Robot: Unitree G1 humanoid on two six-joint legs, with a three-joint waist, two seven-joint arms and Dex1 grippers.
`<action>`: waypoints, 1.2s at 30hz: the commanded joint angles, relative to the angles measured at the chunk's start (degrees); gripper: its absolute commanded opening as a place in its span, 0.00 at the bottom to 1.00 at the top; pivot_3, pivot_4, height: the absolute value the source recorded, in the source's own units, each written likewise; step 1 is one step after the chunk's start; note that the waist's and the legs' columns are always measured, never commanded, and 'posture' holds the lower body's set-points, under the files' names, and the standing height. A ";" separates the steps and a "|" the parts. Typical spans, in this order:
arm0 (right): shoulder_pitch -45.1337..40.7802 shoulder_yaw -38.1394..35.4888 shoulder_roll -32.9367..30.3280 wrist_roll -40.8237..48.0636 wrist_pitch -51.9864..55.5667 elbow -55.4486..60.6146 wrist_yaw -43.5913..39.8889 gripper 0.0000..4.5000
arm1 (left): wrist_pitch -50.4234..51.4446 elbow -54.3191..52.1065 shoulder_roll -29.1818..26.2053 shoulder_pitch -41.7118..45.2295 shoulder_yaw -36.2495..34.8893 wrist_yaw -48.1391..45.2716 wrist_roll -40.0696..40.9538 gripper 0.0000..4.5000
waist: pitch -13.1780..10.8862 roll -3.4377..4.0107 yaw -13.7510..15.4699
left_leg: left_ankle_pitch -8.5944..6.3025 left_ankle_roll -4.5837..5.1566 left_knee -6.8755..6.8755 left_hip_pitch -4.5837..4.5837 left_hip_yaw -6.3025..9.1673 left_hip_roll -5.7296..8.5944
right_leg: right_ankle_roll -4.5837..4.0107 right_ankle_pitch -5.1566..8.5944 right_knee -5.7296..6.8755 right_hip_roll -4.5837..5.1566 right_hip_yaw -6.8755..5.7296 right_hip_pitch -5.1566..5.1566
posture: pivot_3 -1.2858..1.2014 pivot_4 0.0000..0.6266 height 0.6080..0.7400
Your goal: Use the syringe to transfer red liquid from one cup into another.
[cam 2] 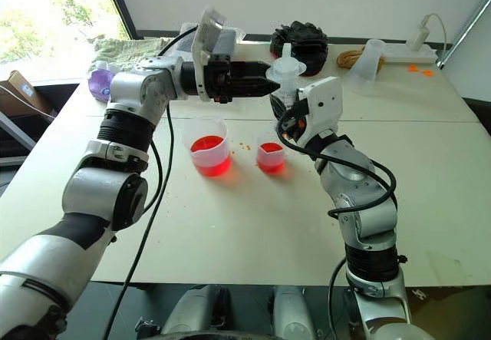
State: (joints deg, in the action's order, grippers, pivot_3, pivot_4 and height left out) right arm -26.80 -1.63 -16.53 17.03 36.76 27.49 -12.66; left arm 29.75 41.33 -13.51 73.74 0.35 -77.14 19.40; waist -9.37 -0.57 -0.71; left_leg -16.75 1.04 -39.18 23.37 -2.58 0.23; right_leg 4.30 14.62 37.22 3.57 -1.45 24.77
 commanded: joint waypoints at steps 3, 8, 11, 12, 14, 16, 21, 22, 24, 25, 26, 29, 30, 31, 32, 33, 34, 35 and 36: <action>-1.83 -0.49 1.04 0.96 -0.11 3.80 0.64 0.29 | -0.06 -2.79 -2.37 1.61 -2.18 0.93 1.77 0.60 | 0.00 0.00 -0.11 | 0.00 0.00 0.00 0.00 0.00 0.00 | 0.00 0.00 0.00 0.00 0.00 0.00 | 0.52 0.24 1.00; -1.57 -0.86 2.53 2.86 2.40 5.08 1.44 0.29 | 0.83 -4.30 -7.00 0.98 -4.63 2.58 2.93 0.60 | 0.00 0.00 -0.21 | 0.00 0.00 0.00 -0.01 0.01 -0.02 | 0.00 0.00 0.02 -0.01 0.02 0.01 | 0.52 0.24 1.00; -1.47 -1.13 3.01 4.32 4.26 5.63 1.65 0.29 | 3.19 -6.47 -9.64 -0.20 -6.12 3.91 4.55 0.60 | 0.00 0.00 -0.10 | 0.00 0.00 0.00 -0.01 0.01 -0.03 | 0.00 0.00 0.02 0.00 0.05 0.01 | 0.52 0.24 1.00; -1.65 -1.41 3.07 4.98 5.31 5.65 1.79 0.29 | 4.90 -9.51 -11.25 -2.28 -6.36 3.89 5.25 0.60 | 0.00 0.01 -0.09 | 0.00 0.00 0.00 -0.01 0.01 -0.03 | 0.00 0.00 0.02 0.01 0.06 0.00 | 0.52 0.24 1.00; -2.42 -2.19 2.85 6.08 7.50 5.37 2.22 0.29 | 7.96 -15.33 -13.75 -6.23 -6.34 4.32 6.38 0.60 | 0.02 0.04 -0.13 | 0.00 -0.01 0.00 -0.01 0.01 -0.02 | 0.00 0.00 0.04 0.03 0.09 -0.01 | 0.52 0.24 1.00; -4.58 -4.09 2.09 7.45 9.62 4.63 2.44 0.29 | 11.36 -21.44 -15.85 -10.04 -6.45 4.66 8.23 0.60 | 0.02 0.04 -0.13 | 0.02 -0.03 0.00 -0.02 0.02 -0.03 | 0.00 0.00 0.06 0.05 0.09 -0.01 | 0.52 0.24 1.00; -12.70 -10.42 -2.88 11.46 17.49 0.01 1.58 0.29 | 18.34 -33.32 -17.84 -17.08 -7.63 8.02 13.20 0.60 | 0.02 0.01 0.22 | 0.03 -0.05 -0.04 0.00 0.08 -0.01 | -0.01 -0.01 0.05 0.10 0.06 -0.04 | 0.52 0.24 1.00; -15.09 -12.26 -3.82 12.70 19.92 -1.70 1.73 0.29 | 19.77 -35.44 -17.89 -18.61 -7.78 8.89 14.27 0.60 | 0.03 0.02 0.10 | 0.03 -0.05 -0.04 0.00 0.08 -0.01 | -0.01 -0.01 0.04 0.10 0.07 -0.06 | 0.52 0.24 1.00; -21.33 -15.83 -6.45 15.01 25.16 -6.55 1.95 0.29 | 21.62 -40.70 -18.32 -22.87 -7.99 9.97 16.53 0.60 | 0.03 0.03 0.00 | 0.03 -0.05 -0.04 -0.02 0.07 -0.01 | -0.01 -0.01 0.05 0.19 0.08 -0.09 | 0.52 0.24 1.00; -24.09 -16.66 -8.21 15.50 27.83 -8.95 1.81 0.29 | 22.18 -42.92 -18.47 -24.73 -8.18 10.63 17.50 0.60 | 0.03 0.04 -0.07 | 0.03 -0.05 -0.03 -0.03 0.07 -0.01 | -0.01 -0.01 0.04 0.21 0.08 -0.09 | 0.52 0.24 1.00; -26.01 -16.97 -9.88 15.67 30.12 -10.92 1.60 0.29 | 22.61 -44.52 -18.43 -26.00 -8.27 11.47 18.29 0.60 | 0.02 0.04 -0.09 | 0.03 -0.05 0.00 -0.05 0.06 -0.02 | -0.01 -0.01 0.04 0.22 0.08 -0.08 | 0.52 0.24 1.00; -32.95 -14.25 -16.95 14.62 38.64 -19.32 -0.01 0.29 | 23.44 -48.19 -18.11 -29.60 -9.21 14.28 20.63 0.60 | 0.02 0.04 -0.02 | 0.03 -0.05 0.03 -0.05 0.08 -0.04 | -0.02 0.00 0.01 0.22 0.07 -0.06 | 0.52 0.24 1.00; -35.09 -11.61 -19.75 13.91 41.67 -22.10 -1.05 0.29 | 23.42 -49.06 -18.41 -30.69 -9.25 14.63 21.06 0.60 | 0.02 0.04 -0.07 | 0.03 -0.05 0.03 -0.04 0.07 -0.04 | -0.03 0.00 -0.01 0.22 0.08 -0.06 | 0.52 0.24 1.00; -36.62 -9.21 -22.11 13.66 43.90 -24.37 -2.57 0.29 | 23.38 -49.84 -18.47 -31.46 -9.25 15.10 21.51 0.60 | 0.02 0.05 -0.09 | 0.02 -0.04 0.03 -0.05 0.04 -0.03 | -0.03 0.00 -0.01 0.24 0.09 -0.06 | 0.52 0.24 1.00; -37.87 -7.29 -23.80 13.29 45.12 -26.15 -3.57 0.29 | 23.44 -50.45 -18.53 -32.05 -9.37 15.56 22.03 0.60 | 0.02 0.04 -0.07 | 0.02 -0.03 0.03 -0.06 -0.01 -0.03 | -0.03 0.00 -0.02 0.26 0.11 -0.05 | 0.52 0.24 1.00; -39.34 -5.41 -25.41 12.91 46.37 -28.48 -4.61 0.29 | 23.26 -51.18 -18.52 -32.83 -9.39 16.25 22.24 0.60 | 0.03 0.06 -0.08 | 0.01 -0.03 0.04 -0.06 0.01 -0.03 | -0.04 0.00 -0.03 0.26 0.10 -0.06 | 0.52 0.24 1.00; -40.66 -3.65 -26.70 12.81 47.85 -30.59 -5.89 0.29 | 22.93 -51.87 -18.55 -33.59 -9.34 16.91 22.32 0.60 | 0.03 0.06 -0.07 | 0.01 -0.03 0.05 -0.06 0.00 -0.04 | -0.04 0.00 -0.04 0.26 0.11 -0.05 | 0.52 0.24 1.00; -42.14 -0.29 -28.46 12.99 50.30 -32.96 -7.83 0.29 | 22.99 -52.66 -18.37 -34.42 -9.58 17.70 22.86 0.60 | 0.03 0.06 -0.05 | 0.01 -0.03 0.06 -0.06 0.00 -0.04 | -0.04 0.00 -0.03 0.25 0.11 -0.05 | 0.52 0.24 1.00; -43.08 2.31 -29.59 13.06 52.06 -34.73 -9.32 0.29 | 22.93 -53.36 -18.21 -35.18 -9.90 18.40 23.40 0.60 | 0.03 0.06 -0.07 | 0.01 -0.03 0.06 -0.06 -0.01 -0.04 | -0.04 0.00 -0.03 0.25 0.11 -0.05 | 0.52 0.24 1.00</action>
State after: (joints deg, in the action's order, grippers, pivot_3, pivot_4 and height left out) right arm -67.00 -2.22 -44.15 30.15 85.97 -5.60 -19.28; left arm 53.26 -9.33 -31.55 38.88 -7.86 -59.86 40.95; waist -9.34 -0.51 -0.78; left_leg -16.74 1.01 -39.12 23.32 -2.60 0.19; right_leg 4.27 14.62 37.18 3.83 -1.33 24.72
